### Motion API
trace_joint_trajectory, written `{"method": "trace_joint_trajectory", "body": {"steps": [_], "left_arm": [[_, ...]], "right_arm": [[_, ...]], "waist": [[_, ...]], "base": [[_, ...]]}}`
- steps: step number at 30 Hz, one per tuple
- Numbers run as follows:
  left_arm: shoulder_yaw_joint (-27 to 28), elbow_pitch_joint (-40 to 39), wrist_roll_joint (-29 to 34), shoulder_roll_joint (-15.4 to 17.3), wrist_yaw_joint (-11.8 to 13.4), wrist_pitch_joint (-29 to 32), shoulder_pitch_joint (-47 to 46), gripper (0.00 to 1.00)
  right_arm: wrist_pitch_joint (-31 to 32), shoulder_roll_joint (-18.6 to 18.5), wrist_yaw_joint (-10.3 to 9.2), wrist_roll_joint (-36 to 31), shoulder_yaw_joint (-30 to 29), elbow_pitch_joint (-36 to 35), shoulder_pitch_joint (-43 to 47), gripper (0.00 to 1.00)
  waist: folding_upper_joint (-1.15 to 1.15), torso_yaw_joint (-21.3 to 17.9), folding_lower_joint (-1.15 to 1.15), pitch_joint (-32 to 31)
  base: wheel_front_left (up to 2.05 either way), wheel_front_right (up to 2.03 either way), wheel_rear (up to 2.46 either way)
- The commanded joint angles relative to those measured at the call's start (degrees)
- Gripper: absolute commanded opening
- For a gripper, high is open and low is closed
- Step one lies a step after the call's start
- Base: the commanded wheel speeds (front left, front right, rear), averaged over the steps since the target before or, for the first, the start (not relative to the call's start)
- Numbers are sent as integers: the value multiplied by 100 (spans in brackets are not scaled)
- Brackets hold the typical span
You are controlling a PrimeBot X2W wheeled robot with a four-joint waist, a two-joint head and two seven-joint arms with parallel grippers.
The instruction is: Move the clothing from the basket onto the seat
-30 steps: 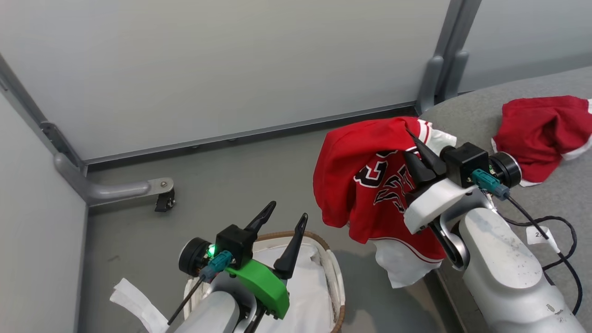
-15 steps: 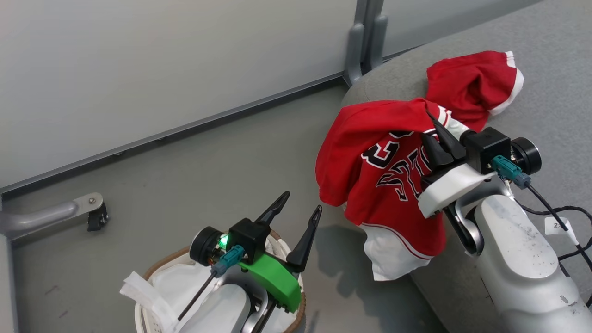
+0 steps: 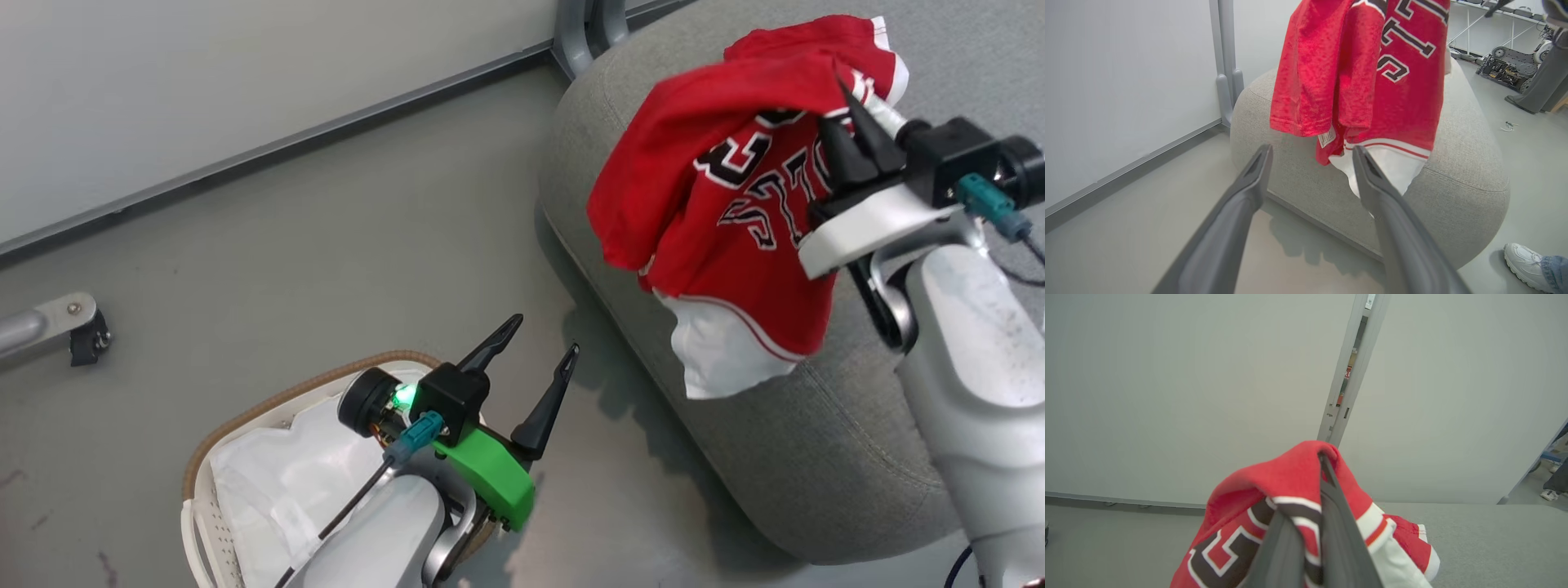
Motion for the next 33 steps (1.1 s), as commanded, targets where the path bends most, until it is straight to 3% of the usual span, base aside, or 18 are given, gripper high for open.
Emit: {"method": "trace_joint_trajectory", "body": {"steps": [1,6,13,18,24,33], "left_arm": [[-48,15,-46,81,-18,-2,-146,100],[-155,31,-39,158,-17,-1,-376,100],[-276,-6,23,234,-17,-1,-695,100],[-345,-112,87,286,-17,-1,-963,100],[-324,-177,224,357,-17,0,-1179,100],[-363,-125,328,423,-17,0,-1250,100]], "right_arm": [[-11,-158,-7,-65,-7,14,-292,0],[-11,-609,-6,60,-94,255,-1317,0],[-11,-1530,-7,127,-279,930,-2801,0],[-11,-2181,-7,-36,-320,1441,-3344,0],[-11,-2372,-7,-120,-938,1989,-3179,0],[-11,-1959,-7,-532,-1995,2296,-2010,0]], "waist": [[0,128,0,317],[0,368,0,654],[0,774,0,1189],[0,1001,0,1616],[0,1060,0,2026],[0,917,0,2358]], "base": [[0,0,0],[0,0,0],[0,0,0],[0,0,0],[0,0,0],[0,0,0]]}}
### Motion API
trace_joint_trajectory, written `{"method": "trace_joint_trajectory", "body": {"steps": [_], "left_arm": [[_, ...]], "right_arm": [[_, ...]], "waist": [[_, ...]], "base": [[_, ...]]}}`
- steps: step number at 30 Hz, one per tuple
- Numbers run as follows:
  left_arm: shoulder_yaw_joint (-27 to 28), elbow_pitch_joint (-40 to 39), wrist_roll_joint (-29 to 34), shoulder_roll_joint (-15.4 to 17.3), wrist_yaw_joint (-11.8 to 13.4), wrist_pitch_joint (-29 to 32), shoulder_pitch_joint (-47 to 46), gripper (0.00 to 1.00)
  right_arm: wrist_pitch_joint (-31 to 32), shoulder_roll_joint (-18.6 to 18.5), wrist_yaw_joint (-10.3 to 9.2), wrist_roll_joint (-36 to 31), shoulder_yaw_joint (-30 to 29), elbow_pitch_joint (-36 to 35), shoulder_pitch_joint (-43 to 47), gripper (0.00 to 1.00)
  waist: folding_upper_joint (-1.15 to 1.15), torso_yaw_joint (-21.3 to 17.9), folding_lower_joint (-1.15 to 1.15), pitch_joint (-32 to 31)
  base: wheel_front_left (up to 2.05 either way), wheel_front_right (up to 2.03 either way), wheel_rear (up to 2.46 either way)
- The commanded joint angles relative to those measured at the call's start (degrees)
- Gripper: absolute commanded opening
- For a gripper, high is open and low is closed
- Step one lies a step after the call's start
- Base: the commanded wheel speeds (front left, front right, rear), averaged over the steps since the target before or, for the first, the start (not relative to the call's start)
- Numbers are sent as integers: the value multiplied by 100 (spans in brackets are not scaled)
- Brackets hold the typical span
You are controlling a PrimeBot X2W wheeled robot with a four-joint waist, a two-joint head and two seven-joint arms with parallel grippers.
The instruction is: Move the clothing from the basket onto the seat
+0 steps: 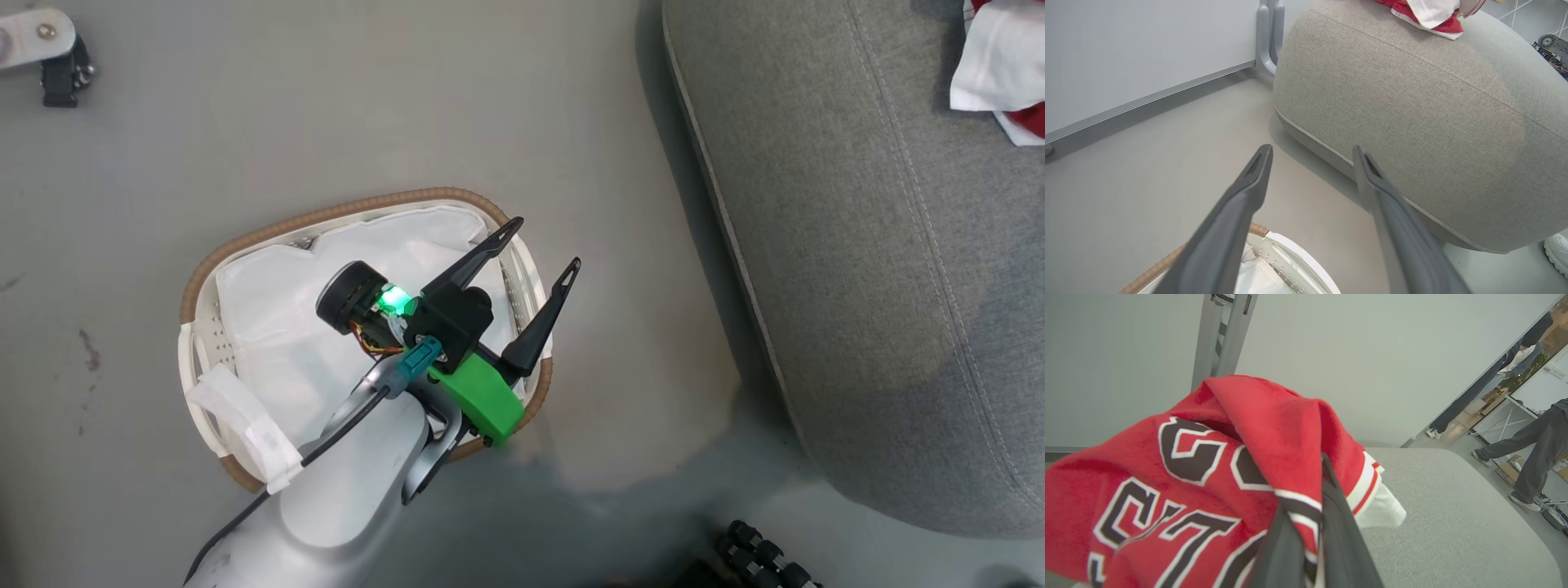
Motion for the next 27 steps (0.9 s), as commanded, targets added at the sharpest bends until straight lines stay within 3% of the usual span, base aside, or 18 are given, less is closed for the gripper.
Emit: {"method": "trace_joint_trajectory", "body": {"steps": [1,7,9,10,18,27], "left_arm": [[-21,13,68,61,-16,3,-108,100],[-45,28,67,111,-16,4,-67,100],[-37,26,55,123,-16,4,-22,100],[-32,29,47,123,-16,3,-1,100],[69,-37,-36,52,-16,4,170,100],[341,-195,-123,-150,-17,4,510,100]], "right_arm": [[-11,60,-8,-68,-166,48,196,0],[-11,429,-8,-304,-678,62,692,0],[-11,565,-8,-332,-818,-26,796,39],[-10,628,-8,-346,-858,-74,848,97],[-11,873,-8,-302,-646,-574,1412,100],[-11,719,-8,-221,15,-1053,1700,100]], "waist": [[0,-63,-1,113],[0,-213,-1,68],[0,-262,-1,15],[0,-279,-1,-14],[0,-337,-1,-365],[0,-139,-1,-1094]], "base": [[0,0,0],[0,0,0],[0,0,0],[0,0,0],[0,0,0],[0,0,0]]}}
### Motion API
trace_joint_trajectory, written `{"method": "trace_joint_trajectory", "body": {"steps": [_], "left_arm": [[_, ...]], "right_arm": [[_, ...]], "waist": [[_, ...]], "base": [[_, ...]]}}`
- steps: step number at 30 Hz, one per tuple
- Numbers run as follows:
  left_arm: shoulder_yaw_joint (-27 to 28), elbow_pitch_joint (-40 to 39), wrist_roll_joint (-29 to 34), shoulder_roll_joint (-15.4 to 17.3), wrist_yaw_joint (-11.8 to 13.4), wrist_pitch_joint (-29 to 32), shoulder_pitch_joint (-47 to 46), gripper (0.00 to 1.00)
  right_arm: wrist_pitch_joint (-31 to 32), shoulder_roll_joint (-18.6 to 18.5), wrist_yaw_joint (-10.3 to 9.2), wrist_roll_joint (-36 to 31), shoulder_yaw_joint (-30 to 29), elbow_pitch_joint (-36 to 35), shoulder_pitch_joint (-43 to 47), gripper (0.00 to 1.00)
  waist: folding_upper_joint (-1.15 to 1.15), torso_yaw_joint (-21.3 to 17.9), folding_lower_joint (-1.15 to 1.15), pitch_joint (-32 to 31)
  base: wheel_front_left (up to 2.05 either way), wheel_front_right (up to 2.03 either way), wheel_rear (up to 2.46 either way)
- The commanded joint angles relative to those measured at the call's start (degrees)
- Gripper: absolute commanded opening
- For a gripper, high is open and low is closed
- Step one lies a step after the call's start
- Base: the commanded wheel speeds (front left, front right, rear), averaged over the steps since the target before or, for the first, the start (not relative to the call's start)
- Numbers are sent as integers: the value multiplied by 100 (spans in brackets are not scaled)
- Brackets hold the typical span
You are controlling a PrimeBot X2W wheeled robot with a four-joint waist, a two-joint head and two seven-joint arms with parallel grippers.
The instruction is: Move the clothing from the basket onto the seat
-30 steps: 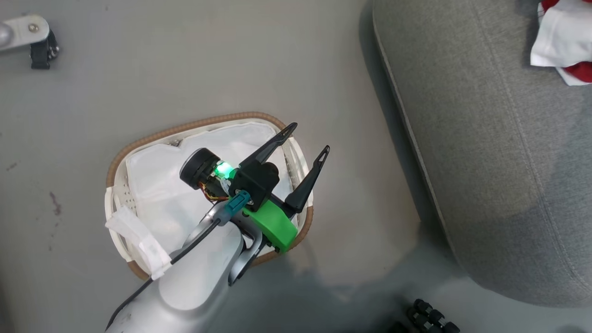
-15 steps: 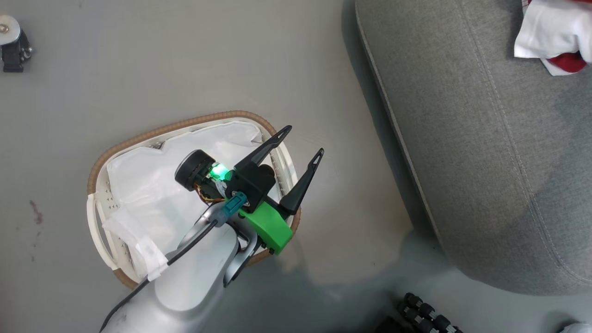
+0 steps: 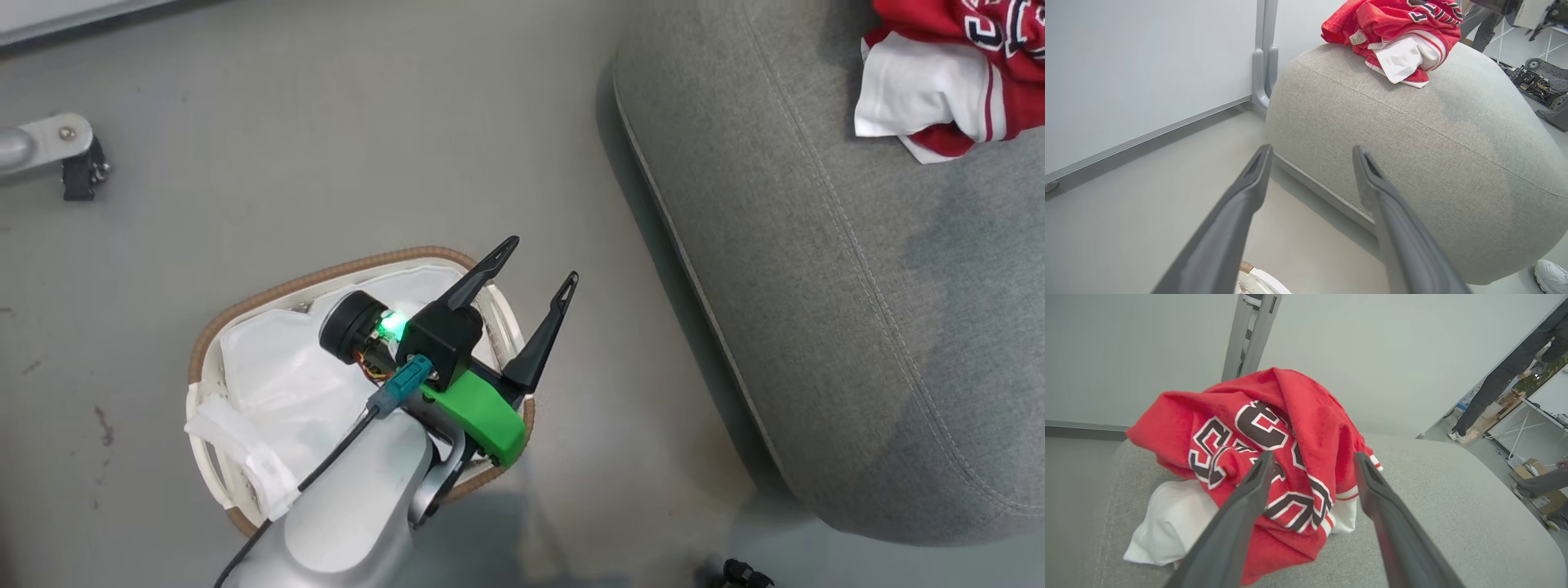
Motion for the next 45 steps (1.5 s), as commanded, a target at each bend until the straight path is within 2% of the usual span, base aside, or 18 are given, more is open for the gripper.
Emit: {"method": "trace_joint_trajectory", "body": {"steps": [1,8,12,19,30,35,41,45], "left_arm": [[58,-29,-37,-48,-17,4,135,100],[325,-19,-20,-210,-17,4,450,100],[593,-20,-24,-248,-17,4,686,100],[1431,-96,37,-312,48,4,1206,100],[2955,-234,67,-373,224,5,2187,100],[3283,-293,193,-391,192,4,2527,100],[3553,-356,204,-414,177,5,2898,100],[3694,-420,188,-424,178,5,3102,100]], "right_arm": [[-11,-48,-8,15,92,-56,72,100],[-11,19,-8,146,510,-153,-41,100],[-10,207,-7,241,671,-84,109,100],[-11,710,-8,426,853,-175,481,100],[-10,1848,-7,492,772,-807,1532,100],[-10,2040,-7,643,724,-1151,2152,100],[-11,2044,-7,1195,1006,-1413,2854,100],[-11,2055,-7,1169,1071,-1547,3204,100]], "waist": [[0,190,0,-423],[0,607,0,-1072],[0,872,0,-1381],[0,1246,0,-1739],[0,1431,0,-2180],[0,1456,0,-2323],[0,1442,0,-2422],[0,1432,0,-2482]], "base": [[0,0,0],[0,0,0],[0,0,0],[0,0,0],[0,0,0],[0,0,0],[0,0,0],[0,0,0]]}}
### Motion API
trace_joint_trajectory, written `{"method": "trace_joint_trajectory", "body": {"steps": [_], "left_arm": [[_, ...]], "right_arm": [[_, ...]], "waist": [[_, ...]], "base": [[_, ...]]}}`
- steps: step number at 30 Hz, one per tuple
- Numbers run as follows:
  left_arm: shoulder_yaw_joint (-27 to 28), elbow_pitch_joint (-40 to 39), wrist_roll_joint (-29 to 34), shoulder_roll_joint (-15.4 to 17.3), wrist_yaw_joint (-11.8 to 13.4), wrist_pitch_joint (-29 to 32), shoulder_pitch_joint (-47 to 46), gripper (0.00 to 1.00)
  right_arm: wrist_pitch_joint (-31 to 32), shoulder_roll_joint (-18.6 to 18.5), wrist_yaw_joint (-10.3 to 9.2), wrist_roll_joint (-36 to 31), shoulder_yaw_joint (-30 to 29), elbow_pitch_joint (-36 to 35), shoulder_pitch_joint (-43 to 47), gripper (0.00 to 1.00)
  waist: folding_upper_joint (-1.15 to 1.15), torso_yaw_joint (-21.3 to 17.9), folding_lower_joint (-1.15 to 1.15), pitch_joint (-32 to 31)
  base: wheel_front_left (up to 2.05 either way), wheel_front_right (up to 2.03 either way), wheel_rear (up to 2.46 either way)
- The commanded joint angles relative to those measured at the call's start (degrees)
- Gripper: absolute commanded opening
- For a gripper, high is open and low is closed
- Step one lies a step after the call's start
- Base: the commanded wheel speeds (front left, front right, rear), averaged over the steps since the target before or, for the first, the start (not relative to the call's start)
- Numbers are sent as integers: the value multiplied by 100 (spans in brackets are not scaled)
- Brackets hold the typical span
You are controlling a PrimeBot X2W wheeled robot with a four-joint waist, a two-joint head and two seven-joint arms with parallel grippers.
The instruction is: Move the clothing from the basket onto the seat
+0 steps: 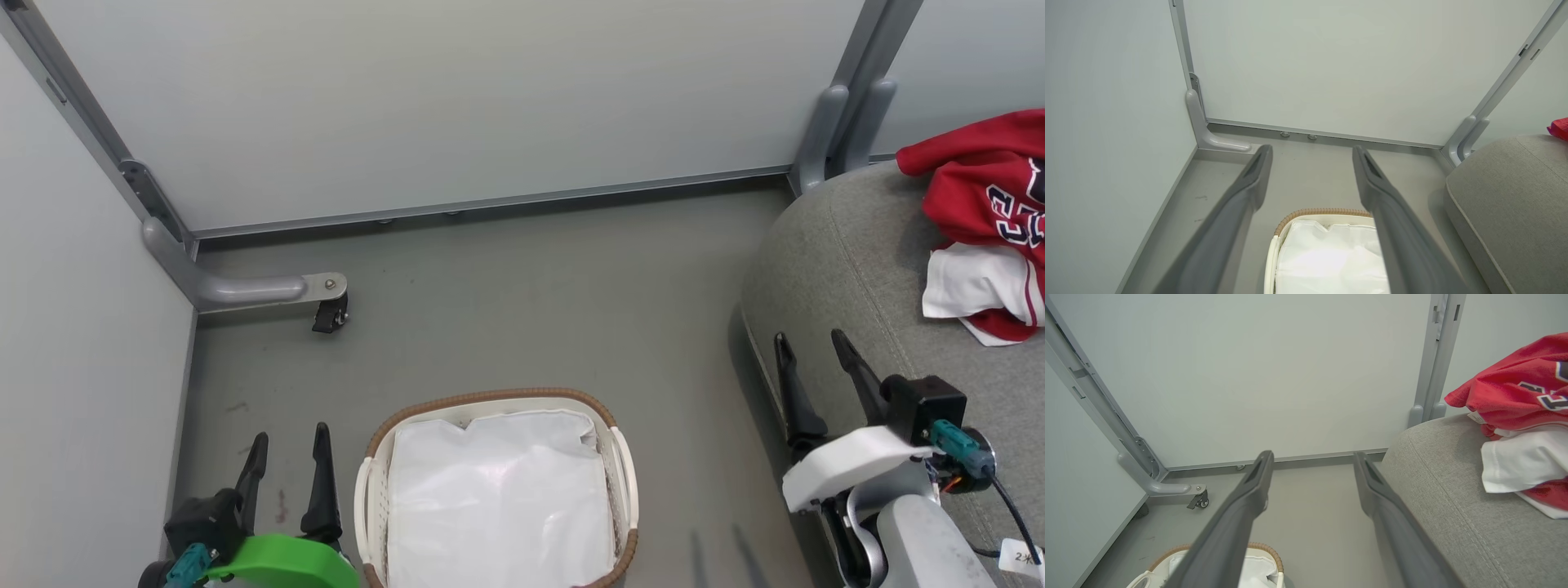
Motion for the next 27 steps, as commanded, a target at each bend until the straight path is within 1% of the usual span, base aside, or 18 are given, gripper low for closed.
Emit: {"method": "trace_joint_trajectory", "body": {"steps": [1,4,7,13,25,27], "left_arm": [[47,-50,-55,2,-12,5,122,100],[41,-77,-105,1,10,5,216,100],[35,-106,-144,1,50,5,290,100],[23,-119,-174,0,84,4,353,100],[-6,-67,-191,0,90,5,355,100],[-22,-60,-244,0,60,5,351,100]], "right_arm": [[-11,-20,-6,-25,23,-58,150,100],[-11,-21,-6,-126,87,-103,305,100],[-11,-21,-6,-75,131,-135,452,100],[-11,-20,-6,-94,122,-185,528,100],[-11,-20,-6,-71,144,-207,564,100],[-11,-20,-6,-59,159,-209,571,100]], "waist": [[0,-4,0,-29],[0,2,0,-67],[0,8,0,-112],[0,14,0,-167],[0,19,0,-233],[0,19,0,-237]], "base": [[0,0,0],[0,0,0],[0,0,0],[0,0,0],[0,0,0],[0,0,0]]}}
